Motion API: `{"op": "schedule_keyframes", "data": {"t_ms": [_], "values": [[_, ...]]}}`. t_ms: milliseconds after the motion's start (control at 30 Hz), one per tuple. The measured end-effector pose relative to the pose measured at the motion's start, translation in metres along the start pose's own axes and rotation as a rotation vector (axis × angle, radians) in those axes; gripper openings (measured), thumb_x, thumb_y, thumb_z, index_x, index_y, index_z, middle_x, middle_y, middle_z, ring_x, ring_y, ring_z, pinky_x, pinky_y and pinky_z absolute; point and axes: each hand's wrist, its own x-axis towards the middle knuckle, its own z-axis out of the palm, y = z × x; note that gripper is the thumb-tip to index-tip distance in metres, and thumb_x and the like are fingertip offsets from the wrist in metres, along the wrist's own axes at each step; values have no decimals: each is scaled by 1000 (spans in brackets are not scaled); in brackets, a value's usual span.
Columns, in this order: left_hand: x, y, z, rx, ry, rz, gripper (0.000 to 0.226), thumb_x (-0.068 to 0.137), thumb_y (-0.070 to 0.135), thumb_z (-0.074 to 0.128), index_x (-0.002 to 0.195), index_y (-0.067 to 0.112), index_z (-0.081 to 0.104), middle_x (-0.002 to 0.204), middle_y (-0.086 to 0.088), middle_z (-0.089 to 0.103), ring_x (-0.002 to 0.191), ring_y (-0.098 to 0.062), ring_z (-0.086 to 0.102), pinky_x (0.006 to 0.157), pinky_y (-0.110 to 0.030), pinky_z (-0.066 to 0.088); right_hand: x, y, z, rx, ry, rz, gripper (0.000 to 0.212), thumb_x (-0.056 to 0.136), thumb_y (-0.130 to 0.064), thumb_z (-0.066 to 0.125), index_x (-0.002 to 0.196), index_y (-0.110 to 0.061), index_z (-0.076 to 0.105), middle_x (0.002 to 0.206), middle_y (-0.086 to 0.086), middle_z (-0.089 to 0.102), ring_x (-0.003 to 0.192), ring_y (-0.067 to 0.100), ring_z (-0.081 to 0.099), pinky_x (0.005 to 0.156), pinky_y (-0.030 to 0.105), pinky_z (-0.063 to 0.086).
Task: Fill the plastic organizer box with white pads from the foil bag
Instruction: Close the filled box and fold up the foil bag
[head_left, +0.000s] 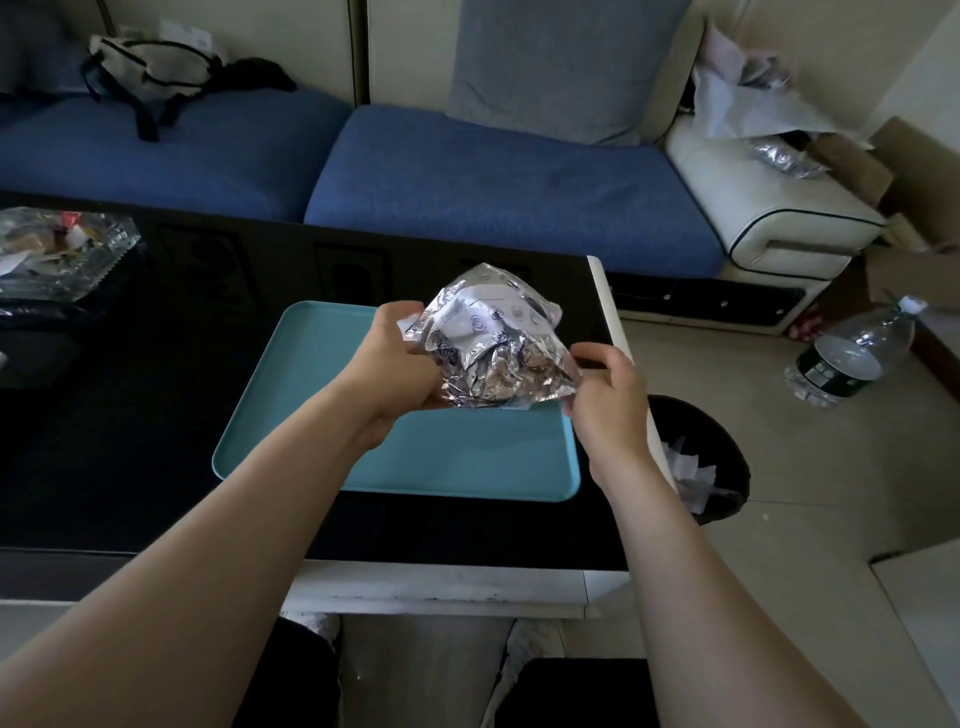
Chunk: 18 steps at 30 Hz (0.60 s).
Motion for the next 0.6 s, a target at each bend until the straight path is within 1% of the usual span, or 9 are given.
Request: {"op": "schedule_keyframes", "data": {"t_ms": [67,133,167,200,267,333,433,500,600], "values": [[2,0,-3,9,28,-25,72,85,-15,66,142,19,37,116,-18,71,95,-32,75,78,-44,67,-1,-3,1,102,-99,93,30,95,-30,48,101,-24,77,100,0,78,95,25,76,70,38,64],[3,-4,-5,13,85,-10,69,84,-7,75,135,18,35,119,-20,66,93,-34,76,79,-47,67,-5,-7,2,136,-161,112,34,90,-50,65,101,-20,77,97,2,79,83,27,79,69,39,66],[4,-6,-5,59,140,26,69,84,-2,79,131,21,34,122,-20,62,95,-37,76,80,-50,66,-7,-8,2,148,-172,102,38,87,-53,75,104,-18,74,97,3,80,76,27,79,68,39,66],[3,-8,-5,119,196,68,67,83,5,81,126,23,33,124,-17,58,96,-38,75,80,-51,66,-8,-7,3,169,-170,79,40,86,-49,81,107,-16,71,99,4,80,70,28,78,66,39,65],[1,-9,-4,192,283,127,57,86,20,82,119,20,36,127,-12,52,98,-35,73,77,-47,67,-11,-7,6,216,-140,34,37,89,-36,85,109,-11,66,104,8,79,67,28,78,65,42,65],[0,-6,-2,196,287,75,46,89,40,79,114,12,53,124,-13,61,87,-29,78,76,-43,67,-12,-9,7,264,-109,23,37,91,-31,84,113,-11,64,112,10,76,66,30,78,70,48,67],[-2,1,1,185,191,-58,63,89,64,70,105,3,71,112,-9,71,76,-25,80,78,-44,67,-12,-8,9,271,-91,-16,31,93,-27,81,114,-14,62,116,9,73,74,25,79,68,46,67],[-4,2,2,217,168,-53,64,91,65,67,104,3,72,107,-4,72,77,-23,80,72,-46,67,-11,-6,10,224,-80,-79,28,92,-31,82,109,-19,63,112,7,75,85,19,78,67,43,67],[-4,-2,0,298,167,-36,46,98,50,66,103,5,71,111,-4,70,78,-21,80,73,-46,67,-10,-3,11,143,-74,-145,29,85,-43,82,104,-30,64,104,-3,77,93,17,77,78,50,66]]}}
